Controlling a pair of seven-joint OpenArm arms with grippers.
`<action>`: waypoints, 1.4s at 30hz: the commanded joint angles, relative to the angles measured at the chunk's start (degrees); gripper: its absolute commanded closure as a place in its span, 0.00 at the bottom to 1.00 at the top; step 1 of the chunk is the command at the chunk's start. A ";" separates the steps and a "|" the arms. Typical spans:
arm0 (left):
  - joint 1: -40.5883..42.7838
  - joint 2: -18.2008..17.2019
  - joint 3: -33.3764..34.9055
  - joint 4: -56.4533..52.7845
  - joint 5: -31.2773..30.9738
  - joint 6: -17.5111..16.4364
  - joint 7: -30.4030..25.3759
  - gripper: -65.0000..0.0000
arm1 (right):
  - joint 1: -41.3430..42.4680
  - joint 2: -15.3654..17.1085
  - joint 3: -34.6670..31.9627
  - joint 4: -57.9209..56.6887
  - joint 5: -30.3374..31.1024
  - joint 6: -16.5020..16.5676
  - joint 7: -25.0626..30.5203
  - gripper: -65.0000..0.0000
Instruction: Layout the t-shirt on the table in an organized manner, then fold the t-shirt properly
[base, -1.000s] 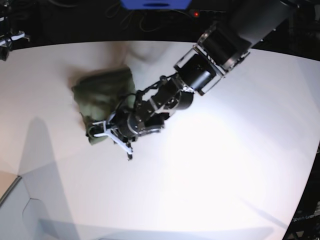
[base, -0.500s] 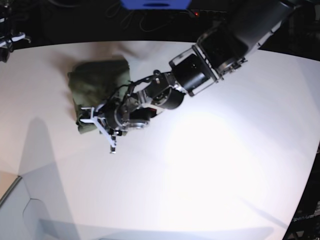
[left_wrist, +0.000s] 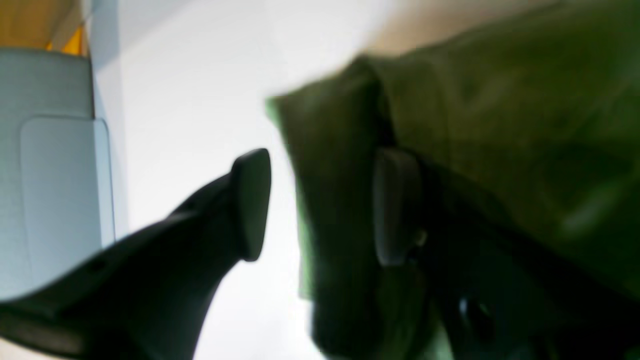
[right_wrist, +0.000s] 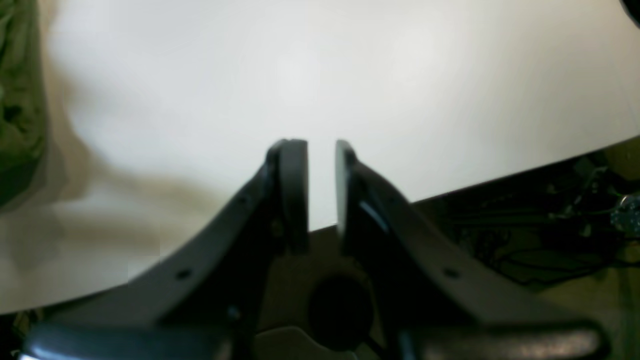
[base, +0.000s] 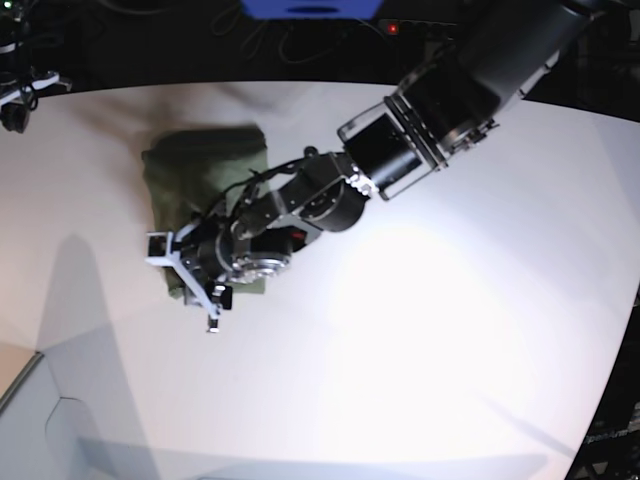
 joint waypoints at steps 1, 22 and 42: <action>-1.80 0.77 -0.36 1.90 -0.09 0.61 -0.70 0.51 | -0.34 0.72 0.36 1.01 0.76 -0.25 1.35 0.87; 13.94 -13.28 -41.94 31.08 -0.36 0.17 5.28 0.51 | 8.45 2.04 -15.90 -1.45 0.59 -0.25 1.35 0.87; 43.48 -16.89 -67.35 47.08 -0.44 0.26 5.45 0.51 | 8.01 2.13 -27.86 -13.41 1.03 -0.25 1.79 0.88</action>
